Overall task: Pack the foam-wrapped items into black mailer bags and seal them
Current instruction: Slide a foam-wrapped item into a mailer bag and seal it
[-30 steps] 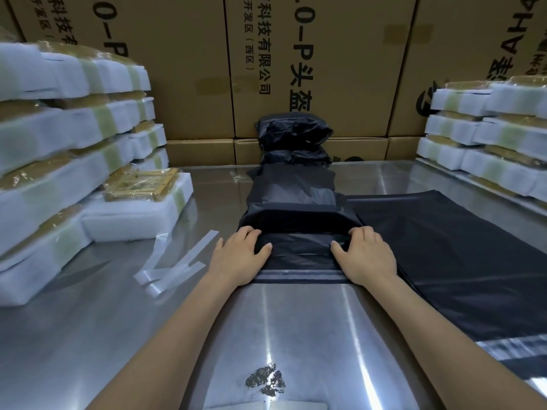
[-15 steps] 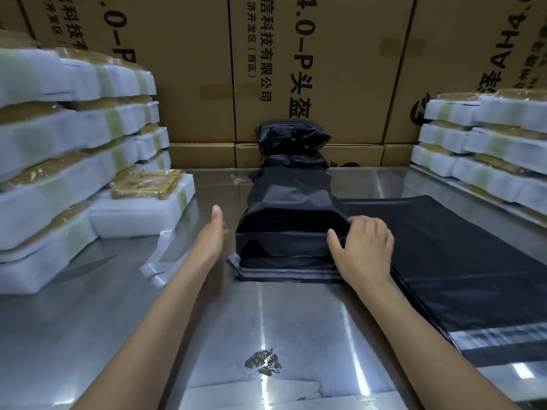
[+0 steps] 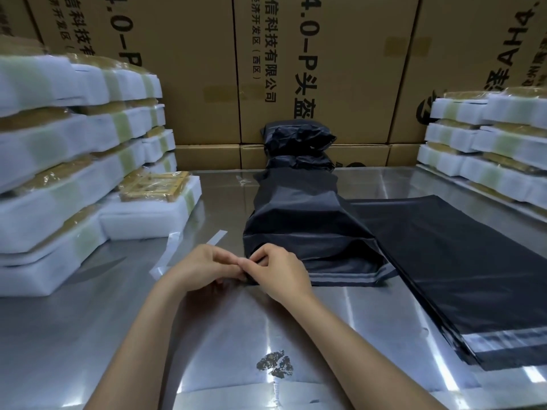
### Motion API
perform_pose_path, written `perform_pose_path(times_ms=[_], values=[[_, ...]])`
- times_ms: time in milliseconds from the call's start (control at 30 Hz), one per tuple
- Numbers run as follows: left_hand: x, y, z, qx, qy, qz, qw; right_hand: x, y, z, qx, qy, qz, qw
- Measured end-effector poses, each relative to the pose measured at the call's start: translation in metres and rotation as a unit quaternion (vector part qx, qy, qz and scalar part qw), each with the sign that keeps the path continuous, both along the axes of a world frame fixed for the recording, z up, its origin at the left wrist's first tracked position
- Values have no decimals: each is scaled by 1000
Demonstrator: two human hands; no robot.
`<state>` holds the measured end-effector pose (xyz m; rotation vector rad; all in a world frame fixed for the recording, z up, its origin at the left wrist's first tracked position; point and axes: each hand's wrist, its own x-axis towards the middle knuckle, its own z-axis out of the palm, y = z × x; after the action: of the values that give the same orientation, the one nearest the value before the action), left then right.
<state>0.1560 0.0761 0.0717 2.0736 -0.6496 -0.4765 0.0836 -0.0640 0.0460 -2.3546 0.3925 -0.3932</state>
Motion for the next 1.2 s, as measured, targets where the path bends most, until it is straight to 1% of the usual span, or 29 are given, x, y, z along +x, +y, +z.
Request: perform_pose_path(times_ms=[233,500,567,633,667,700,733,767,800,833,867,900,933,967,1000,1033,1100,1167,1200], values=[[3,-2,-3,8,-9,10,1000,2,0,4,27,4,-25,999],[2,-5,-4,-2,20,43,999,4,-6,-3,66,-21,-21,997],[1,-4,-2,-15,37,51,998,4,-11,-4,107,-32,-22,994],[2,-1,1,-14,49,57,997,3,-20,-3,194,-61,-35,979],[2,1,2,-3,48,54,997,2,-27,-1,249,-76,-52,964],[2,4,3,10,46,47,998,0,-34,1,322,-91,-71,940],[2,6,3,21,43,39,998,-3,-41,4,413,-108,-86,900],[1,7,4,30,39,31,998,-7,-47,8,506,-131,-95,847],[1,7,4,41,33,23,998,-12,-53,10,580,-156,-107,793],[0,6,5,51,28,14,998,-18,-60,11,618,-174,-124,756],[-1,5,6,60,25,6,998,-23,-67,11,618,-181,-140,752],[-1,5,6,66,23,2,998,-28,-74,10,570,-175,-154,788],[-1,5,7,70,22,0,997,-34,-80,7,466,-152,-160,857],[0,4,7,71,21,0,997,-41,-83,4,330,-115,-155,924],[0,5,7,72,20,-1,997,-48,-84,3,197,-77,-144,967],[1,5,6,72,21,-2,997,-55,-85,0,94,-41,-135,985],[1,6,5,73,22,-5,997,-67,-84,-1,-26,22,-135,990],[1,6,4,66,25,-5,998,-77,-83,-1,-92,55,-157,982],[1,6,4,62,26,-5,998,-81,-84,0,-103,63,-171,978]])
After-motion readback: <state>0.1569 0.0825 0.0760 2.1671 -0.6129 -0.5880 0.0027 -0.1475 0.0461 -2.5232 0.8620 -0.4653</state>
